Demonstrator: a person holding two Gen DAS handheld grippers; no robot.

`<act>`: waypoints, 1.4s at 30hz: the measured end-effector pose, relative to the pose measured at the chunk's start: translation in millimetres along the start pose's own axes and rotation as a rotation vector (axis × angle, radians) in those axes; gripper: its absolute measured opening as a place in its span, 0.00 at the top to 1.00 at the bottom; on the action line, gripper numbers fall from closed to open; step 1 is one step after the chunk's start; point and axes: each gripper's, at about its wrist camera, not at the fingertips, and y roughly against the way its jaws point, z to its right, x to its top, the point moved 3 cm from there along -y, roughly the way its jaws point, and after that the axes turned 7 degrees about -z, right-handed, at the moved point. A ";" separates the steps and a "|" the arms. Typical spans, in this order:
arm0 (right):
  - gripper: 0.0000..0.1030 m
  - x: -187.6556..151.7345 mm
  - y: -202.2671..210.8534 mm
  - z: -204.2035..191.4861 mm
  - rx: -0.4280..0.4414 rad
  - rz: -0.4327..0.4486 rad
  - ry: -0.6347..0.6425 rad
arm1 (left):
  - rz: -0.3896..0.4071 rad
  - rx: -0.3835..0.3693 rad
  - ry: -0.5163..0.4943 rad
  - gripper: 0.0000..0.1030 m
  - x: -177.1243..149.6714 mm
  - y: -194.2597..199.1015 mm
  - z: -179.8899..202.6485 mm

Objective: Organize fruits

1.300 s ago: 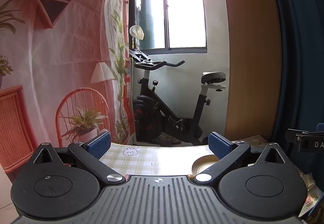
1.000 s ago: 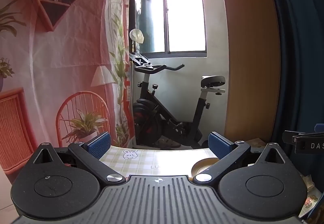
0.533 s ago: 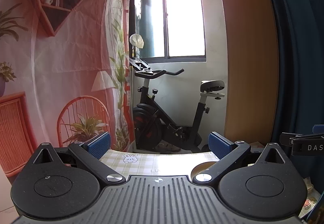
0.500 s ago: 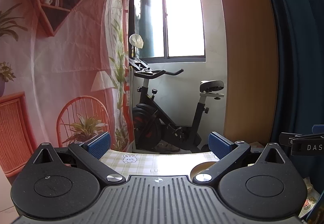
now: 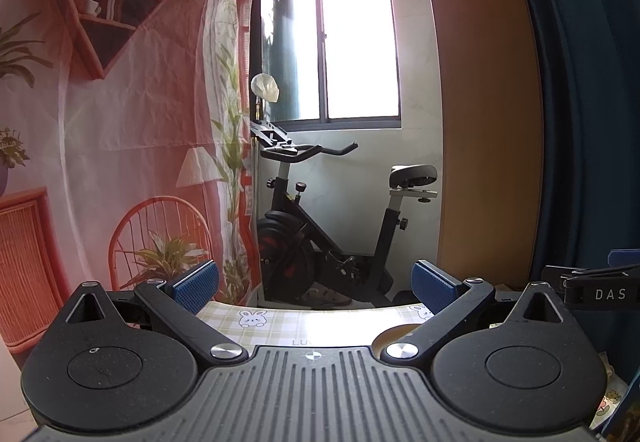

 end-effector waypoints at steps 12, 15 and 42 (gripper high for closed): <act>0.00 0.0 4.3 -1.3 0.001 0.010 0.000 | 0.003 -0.010 0.000 0.00 2.0 0.7 -2.7; 0.00 -1.0 5.7 -3.5 0.002 0.015 0.006 | 0.003 -0.013 0.000 0.00 2.3 1.0 -2.2; 0.00 -2.3 8.9 0.2 0.002 0.030 -0.007 | 0.009 -0.041 -0.024 0.00 5.6 2.3 -1.5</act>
